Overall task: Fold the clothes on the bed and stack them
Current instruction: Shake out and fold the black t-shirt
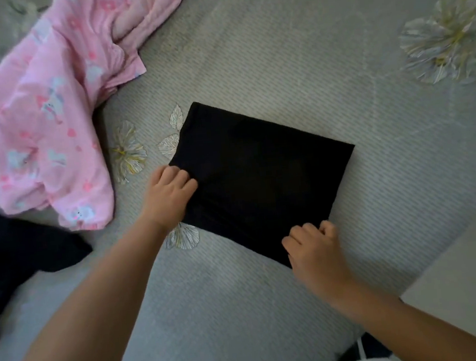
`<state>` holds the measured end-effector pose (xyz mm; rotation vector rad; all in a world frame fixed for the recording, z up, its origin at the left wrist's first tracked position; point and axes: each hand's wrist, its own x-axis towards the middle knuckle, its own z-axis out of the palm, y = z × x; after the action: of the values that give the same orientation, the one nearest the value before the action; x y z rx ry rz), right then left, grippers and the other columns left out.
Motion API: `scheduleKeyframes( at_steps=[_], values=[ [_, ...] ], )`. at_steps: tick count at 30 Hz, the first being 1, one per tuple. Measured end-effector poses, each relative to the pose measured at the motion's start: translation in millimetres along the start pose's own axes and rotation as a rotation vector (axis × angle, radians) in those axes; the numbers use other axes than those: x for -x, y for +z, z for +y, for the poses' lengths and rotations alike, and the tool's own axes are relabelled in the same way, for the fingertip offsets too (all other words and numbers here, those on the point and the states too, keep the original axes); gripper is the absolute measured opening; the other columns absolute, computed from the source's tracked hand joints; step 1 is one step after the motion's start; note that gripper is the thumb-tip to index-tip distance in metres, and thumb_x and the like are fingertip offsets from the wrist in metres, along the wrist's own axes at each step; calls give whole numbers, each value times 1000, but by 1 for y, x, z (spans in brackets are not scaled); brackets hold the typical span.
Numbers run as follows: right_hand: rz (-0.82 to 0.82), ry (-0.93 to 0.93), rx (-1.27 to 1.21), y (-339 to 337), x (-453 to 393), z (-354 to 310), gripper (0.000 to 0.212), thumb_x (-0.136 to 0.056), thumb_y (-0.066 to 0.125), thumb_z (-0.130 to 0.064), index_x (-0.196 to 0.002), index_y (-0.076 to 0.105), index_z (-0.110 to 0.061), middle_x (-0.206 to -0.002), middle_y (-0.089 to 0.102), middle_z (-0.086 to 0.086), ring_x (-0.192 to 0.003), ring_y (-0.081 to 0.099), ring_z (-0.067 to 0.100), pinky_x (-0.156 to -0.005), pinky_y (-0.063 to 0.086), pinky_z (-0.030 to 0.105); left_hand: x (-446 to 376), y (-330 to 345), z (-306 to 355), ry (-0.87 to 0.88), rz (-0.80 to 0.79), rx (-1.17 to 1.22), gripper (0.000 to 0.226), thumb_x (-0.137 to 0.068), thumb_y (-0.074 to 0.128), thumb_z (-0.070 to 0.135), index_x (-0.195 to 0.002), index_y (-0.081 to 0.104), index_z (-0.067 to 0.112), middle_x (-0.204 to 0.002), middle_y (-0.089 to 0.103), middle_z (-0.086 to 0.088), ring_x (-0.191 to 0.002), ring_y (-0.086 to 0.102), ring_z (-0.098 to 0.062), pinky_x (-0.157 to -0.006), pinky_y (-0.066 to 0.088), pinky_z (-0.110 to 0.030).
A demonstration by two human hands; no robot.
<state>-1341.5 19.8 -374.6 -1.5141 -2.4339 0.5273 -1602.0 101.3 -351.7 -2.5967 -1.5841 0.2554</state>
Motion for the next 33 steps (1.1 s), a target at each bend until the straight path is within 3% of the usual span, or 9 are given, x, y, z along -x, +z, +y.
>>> scheduleKeyframes(
  at_steps=[4,6,8,10,14,19,24,28,33],
  values=[
    [-83,-9,18,32,26,-6,27,-41,86,-4,-57,68,-15,-54,57,-2,-48,53,14,-62,26,26,38,33,18,-169,-167,-17,23,-70,55,-3,-89,67,5,-91,66,-13,-94,62,-29,-95,35,-40],
    [-104,20,77,39,36,-11,34,-42,90,-22,-70,72,-14,-64,62,-1,-56,57,15,-63,32,28,54,44,27,-332,-423,5,49,-84,49,3,-132,44,10,-140,41,-11,-134,29,-26,-112,8,-44],
    [-84,63,119,43,41,-17,58,-39,90,-37,-87,72,-10,-80,68,5,-74,58,20,-71,36,35,63,48,31,-374,-488,-28,64,-89,40,12,-146,13,15,-154,11,-6,-142,1,-24,-112,-7,-46],
    [-66,67,173,45,39,-24,78,-38,89,-43,-103,67,-6,-98,69,11,-96,58,29,-81,48,47,67,49,40,-314,-437,-10,70,-86,46,13,-147,10,12,-154,9,-11,-142,-1,-28,-112,-5,-47],
    [-159,-4,256,54,27,-27,89,-41,83,-57,-112,65,-6,-117,63,16,-106,62,29,-83,48,54,67,49,55,-34,-223,125,70,-49,81,-1,-115,59,-5,-121,58,-24,-114,53,-41,-91,42,-52],
    [-50,-135,308,63,20,-4,48,-77,55,-44,-106,68,-8,-116,65,11,-105,63,22,-105,32,39,58,58,49,-38,-174,295,64,-43,86,-4,-102,63,-13,-108,62,-29,-98,60,-46,-75,47,-58],
    [-80,-229,356,54,9,5,62,-46,89,-20,-103,69,-6,-111,67,9,-101,65,20,-80,53,40,52,60,44,-63,-53,269,44,-69,35,-3,-100,66,-8,-106,66,-23,-94,64,-40,-71,51,-55],
    [56,-288,348,40,-11,16,29,-67,53,-2,-87,74,-5,-96,72,8,-85,70,18,-67,57,35,43,62,46,-298,14,310,51,-52,63,-21,-102,65,-9,-108,64,-26,-96,61,-46,-78,42,-65],
    [23,-241,202,0,-31,39,65,-20,86,15,-83,73,3,-83,72,17,-61,71,20,-48,54,26,21,47,47,-383,38,345,46,-40,72,-23,-84,70,-8,-88,70,-24,-77,68,-41,-63,52,-54]
  ],
)
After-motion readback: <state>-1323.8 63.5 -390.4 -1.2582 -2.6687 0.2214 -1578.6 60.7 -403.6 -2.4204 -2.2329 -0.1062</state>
